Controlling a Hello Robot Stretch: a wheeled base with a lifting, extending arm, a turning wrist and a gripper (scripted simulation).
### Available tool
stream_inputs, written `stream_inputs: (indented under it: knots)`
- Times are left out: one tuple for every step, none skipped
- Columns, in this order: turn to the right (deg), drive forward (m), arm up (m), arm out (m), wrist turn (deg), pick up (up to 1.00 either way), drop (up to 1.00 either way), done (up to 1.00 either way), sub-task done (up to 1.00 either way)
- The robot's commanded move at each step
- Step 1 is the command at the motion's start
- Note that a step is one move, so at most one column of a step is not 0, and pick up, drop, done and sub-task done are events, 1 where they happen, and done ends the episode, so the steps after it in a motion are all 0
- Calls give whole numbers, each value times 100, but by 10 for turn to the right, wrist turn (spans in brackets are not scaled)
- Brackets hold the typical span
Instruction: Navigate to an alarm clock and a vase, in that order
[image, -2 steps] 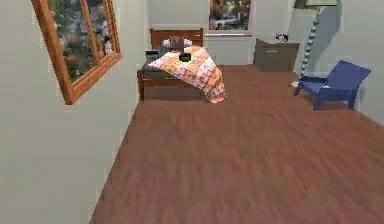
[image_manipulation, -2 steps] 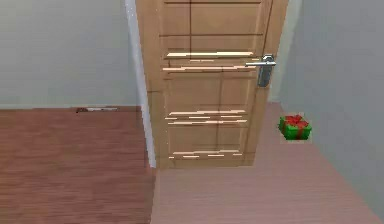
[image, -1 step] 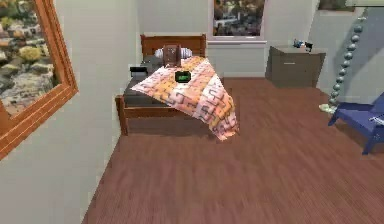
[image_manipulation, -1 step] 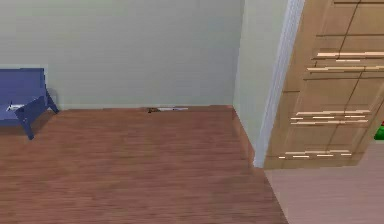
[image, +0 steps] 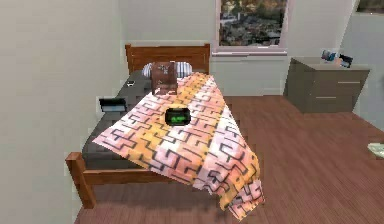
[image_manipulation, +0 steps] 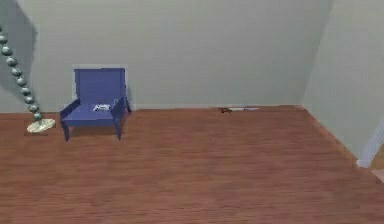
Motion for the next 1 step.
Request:
stream_inputs:
  knots:
    - [-60,0,0,0,0,0,0,0,0]
